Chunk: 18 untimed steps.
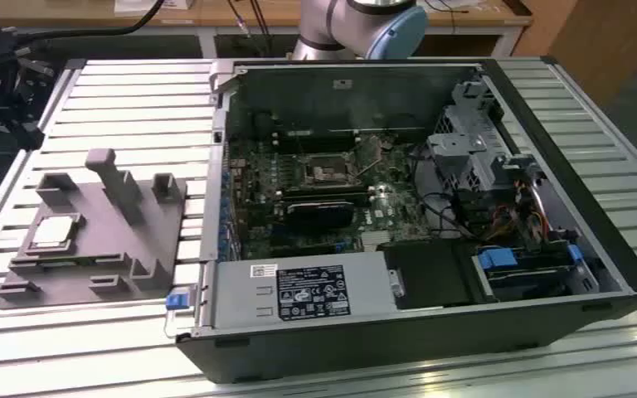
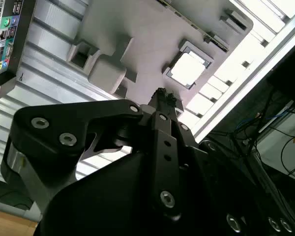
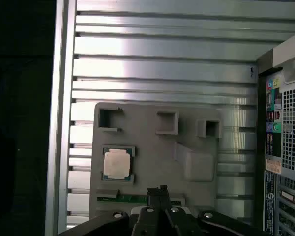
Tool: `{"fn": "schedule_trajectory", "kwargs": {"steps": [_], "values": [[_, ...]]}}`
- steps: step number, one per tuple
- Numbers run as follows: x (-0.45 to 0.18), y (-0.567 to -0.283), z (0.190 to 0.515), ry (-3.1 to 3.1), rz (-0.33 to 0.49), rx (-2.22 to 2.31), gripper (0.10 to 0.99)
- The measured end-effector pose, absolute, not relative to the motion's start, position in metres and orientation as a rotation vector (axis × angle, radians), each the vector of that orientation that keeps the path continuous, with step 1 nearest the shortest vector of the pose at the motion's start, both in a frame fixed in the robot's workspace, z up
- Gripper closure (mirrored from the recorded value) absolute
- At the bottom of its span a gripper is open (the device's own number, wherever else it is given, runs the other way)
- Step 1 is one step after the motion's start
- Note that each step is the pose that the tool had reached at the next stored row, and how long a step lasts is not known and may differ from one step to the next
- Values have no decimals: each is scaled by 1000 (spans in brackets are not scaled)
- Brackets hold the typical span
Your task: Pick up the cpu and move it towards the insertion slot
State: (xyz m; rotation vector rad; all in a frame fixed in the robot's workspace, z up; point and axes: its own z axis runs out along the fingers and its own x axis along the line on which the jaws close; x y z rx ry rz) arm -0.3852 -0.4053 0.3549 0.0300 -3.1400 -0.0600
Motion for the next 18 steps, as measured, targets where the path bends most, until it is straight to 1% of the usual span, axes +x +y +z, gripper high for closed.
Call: {"fn": "schedule_trajectory", "kwargs": {"steps": [18], "values": [[-390, -405, 355, -3140, -60, 30, 980]]}}
